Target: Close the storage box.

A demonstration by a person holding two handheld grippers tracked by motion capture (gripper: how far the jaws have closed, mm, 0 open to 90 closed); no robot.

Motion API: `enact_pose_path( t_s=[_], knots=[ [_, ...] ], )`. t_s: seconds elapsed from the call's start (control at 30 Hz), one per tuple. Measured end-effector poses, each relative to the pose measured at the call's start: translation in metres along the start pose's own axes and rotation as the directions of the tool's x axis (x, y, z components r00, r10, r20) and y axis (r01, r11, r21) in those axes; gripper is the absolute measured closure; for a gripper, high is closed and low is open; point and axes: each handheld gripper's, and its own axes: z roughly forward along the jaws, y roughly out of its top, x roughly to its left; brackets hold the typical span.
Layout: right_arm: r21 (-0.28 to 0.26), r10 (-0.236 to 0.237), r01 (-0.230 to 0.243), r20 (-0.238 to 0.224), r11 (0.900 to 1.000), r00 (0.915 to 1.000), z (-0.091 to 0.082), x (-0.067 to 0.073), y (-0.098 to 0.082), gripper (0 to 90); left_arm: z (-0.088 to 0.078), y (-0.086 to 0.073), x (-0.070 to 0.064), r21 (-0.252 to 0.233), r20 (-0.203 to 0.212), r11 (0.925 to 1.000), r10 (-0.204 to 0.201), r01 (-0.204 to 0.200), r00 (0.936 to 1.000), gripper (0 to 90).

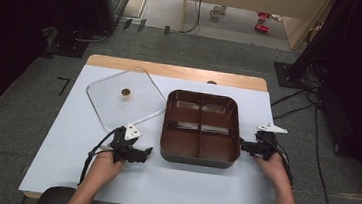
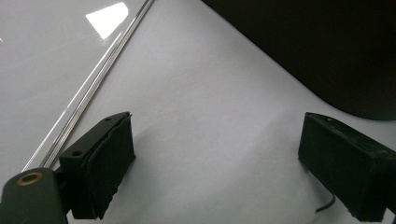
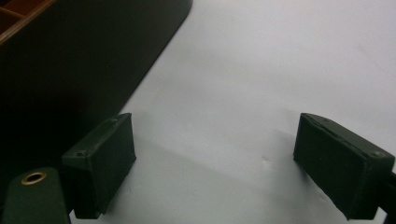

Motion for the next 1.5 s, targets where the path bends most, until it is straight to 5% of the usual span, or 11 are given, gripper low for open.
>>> enact_pose_path(
  t_s=[1.3, 1.5],
  knots=[
    [0.001, -0.001, 0.001, 0.001, 1.0, 1.0, 0.0, 0.0002, 0.0, 12.2, 0.0006, 0.0008, -0.0008, 0.002, -0.006, 1.0, 0.003, -0.003, 1.0, 10.0],
    [0.0, -0.002, 0.002, 0.001, 1.0, 1.0, 0.0, 0.0002, 0.0, 12.2, 0.0029, 0.0084, -0.0005, 0.051, -0.005, 0.9987, 0.004, -0.004, 1.0, 8.8]
  ],
)
